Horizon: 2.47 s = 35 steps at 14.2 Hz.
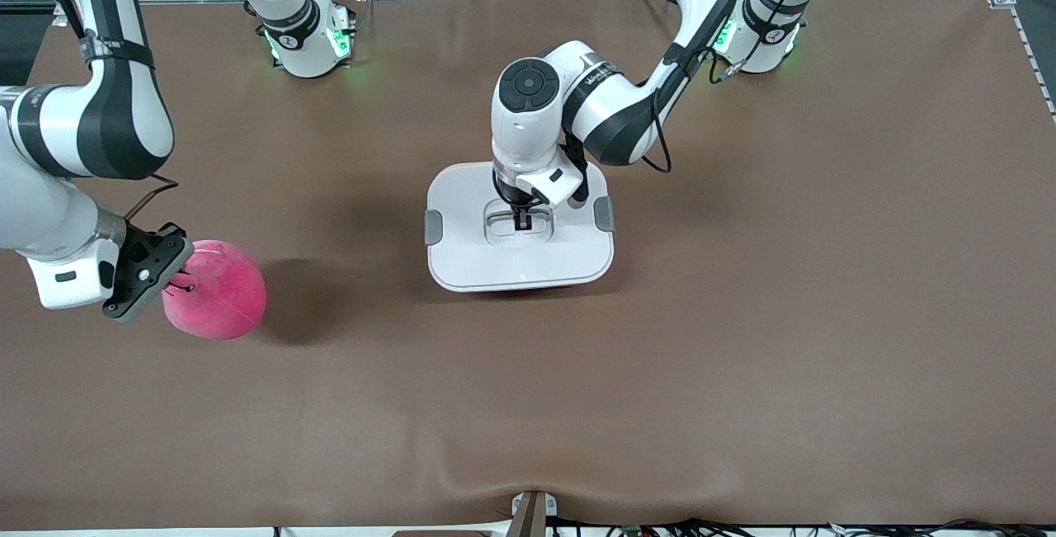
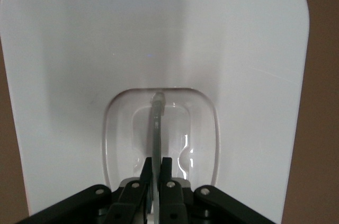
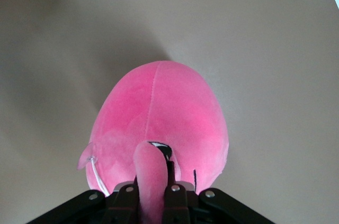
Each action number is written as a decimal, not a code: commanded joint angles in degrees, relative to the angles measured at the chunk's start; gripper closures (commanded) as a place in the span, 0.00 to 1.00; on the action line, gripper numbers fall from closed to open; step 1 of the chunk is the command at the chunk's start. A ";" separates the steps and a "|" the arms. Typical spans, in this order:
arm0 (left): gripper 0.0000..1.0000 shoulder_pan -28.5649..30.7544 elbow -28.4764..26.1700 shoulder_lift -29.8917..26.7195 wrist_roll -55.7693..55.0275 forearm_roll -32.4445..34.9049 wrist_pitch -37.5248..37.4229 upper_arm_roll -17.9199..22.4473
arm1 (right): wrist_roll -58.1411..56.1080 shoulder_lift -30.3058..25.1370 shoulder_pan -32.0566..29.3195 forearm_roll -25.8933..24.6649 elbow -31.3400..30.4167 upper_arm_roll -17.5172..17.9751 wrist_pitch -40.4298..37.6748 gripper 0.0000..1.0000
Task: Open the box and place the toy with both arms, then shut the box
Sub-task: 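Lift the lid aside with the left gripper while the right gripper carries the toy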
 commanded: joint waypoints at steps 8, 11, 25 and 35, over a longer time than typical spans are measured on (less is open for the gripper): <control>1.00 -0.43 0.47 -1.52 2.23 1.24 -0.68 0.28 | 21.23 -0.41 5.30 7.47 5.84 -0.45 -10.01 1.00; 1.00 -0.43 0.21 -2.58 2.93 1.24 -1.11 0.28 | 24.22 -0.41 5.74 9.23 6.29 -0.45 -11.32 1.00; 1.00 9.40 -0.15 -8.12 18.65 1.16 -7.01 0.28 | 43.91 -0.50 11.27 14.41 10.33 -0.45 -18.53 1.00; 1.00 19.52 -0.41 -11.63 34.56 0.10 -9.81 0.19 | 61.54 -0.06 19.78 14.95 11.03 -0.45 -17.40 1.00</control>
